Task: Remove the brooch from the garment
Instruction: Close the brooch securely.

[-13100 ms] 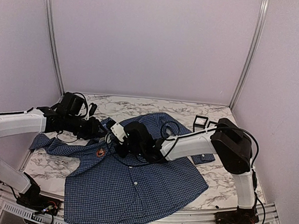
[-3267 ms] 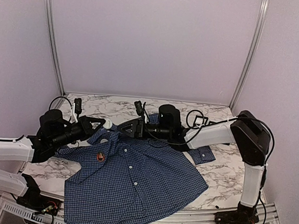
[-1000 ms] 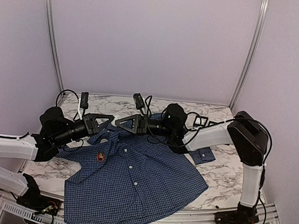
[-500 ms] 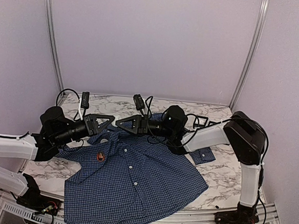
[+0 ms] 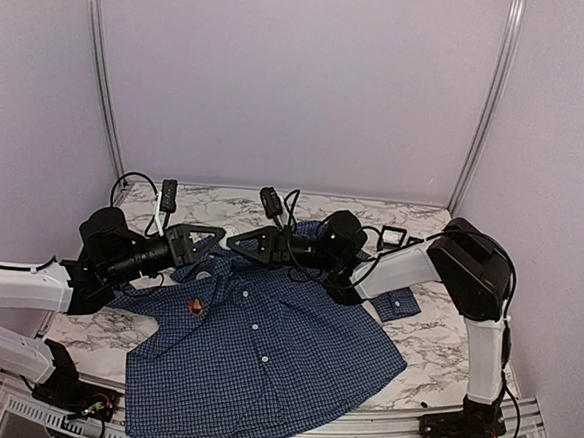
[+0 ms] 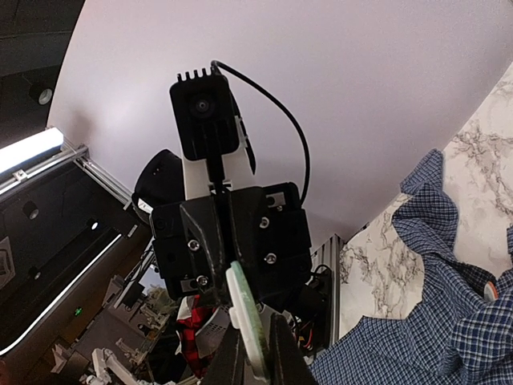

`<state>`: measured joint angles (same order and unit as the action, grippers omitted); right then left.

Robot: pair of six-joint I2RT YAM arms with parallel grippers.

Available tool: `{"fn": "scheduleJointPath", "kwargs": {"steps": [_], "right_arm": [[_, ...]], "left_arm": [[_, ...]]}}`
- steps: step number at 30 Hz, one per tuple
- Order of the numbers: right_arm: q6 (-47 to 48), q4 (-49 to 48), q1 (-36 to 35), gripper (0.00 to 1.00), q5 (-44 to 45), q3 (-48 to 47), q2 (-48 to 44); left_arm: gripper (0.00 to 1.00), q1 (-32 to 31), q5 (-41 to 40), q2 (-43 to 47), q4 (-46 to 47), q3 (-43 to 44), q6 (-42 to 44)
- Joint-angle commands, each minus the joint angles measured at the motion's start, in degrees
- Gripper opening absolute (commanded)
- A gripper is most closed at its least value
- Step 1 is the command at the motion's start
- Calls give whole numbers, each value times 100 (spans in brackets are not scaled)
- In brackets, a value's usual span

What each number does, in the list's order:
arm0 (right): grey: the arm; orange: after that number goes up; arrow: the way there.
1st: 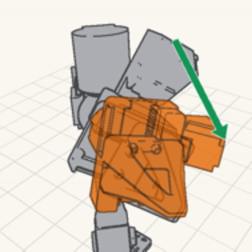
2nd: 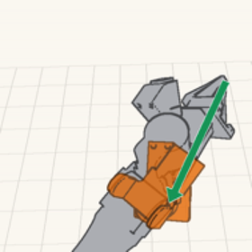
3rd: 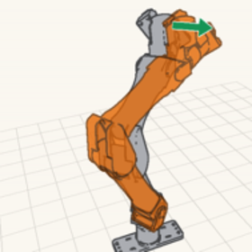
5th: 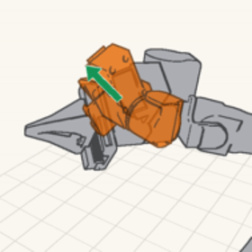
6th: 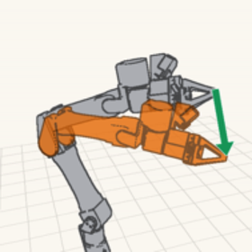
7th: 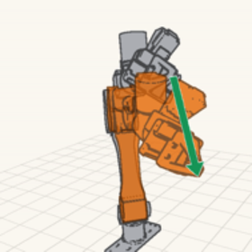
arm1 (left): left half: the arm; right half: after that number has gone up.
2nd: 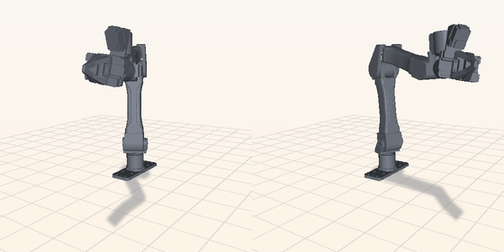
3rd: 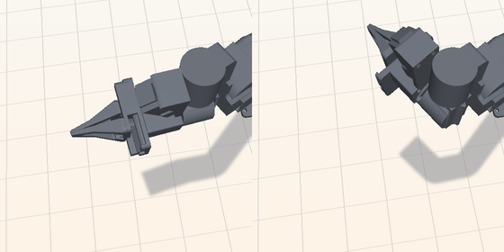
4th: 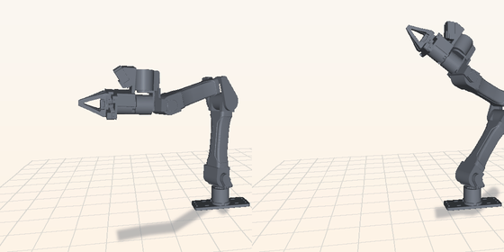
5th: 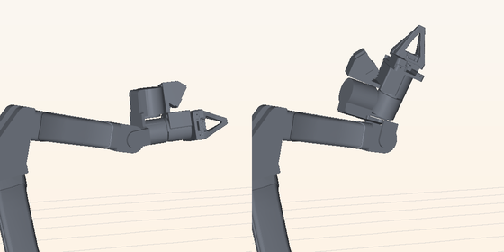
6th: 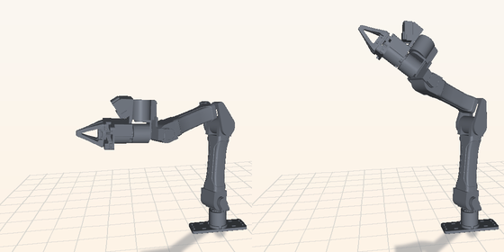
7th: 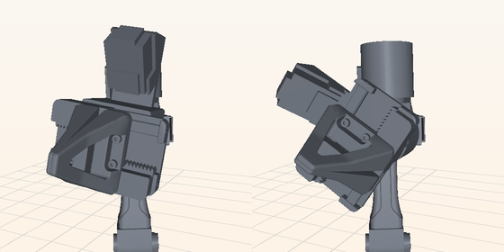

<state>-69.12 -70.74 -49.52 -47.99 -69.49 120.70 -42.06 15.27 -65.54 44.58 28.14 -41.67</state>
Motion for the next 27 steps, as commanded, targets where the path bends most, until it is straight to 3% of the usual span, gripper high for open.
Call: {"fn": "scheduleJointPath", "kwargs": {"steps": [1, 18, 27], "right_arm": [[-195, -81, -7, 9, 43, -179, 139], [-708, -366, -4, 7, 263, -56, 201], [-424, -95, -5, 8, 448, 39, 26]], "left_arm": [[0, -167, 232, 111, -52, 191, 199], [0, -332, -126, 319, -231, 161, 504], [0, -390, -567, 402, -222, 74, 430]]}}
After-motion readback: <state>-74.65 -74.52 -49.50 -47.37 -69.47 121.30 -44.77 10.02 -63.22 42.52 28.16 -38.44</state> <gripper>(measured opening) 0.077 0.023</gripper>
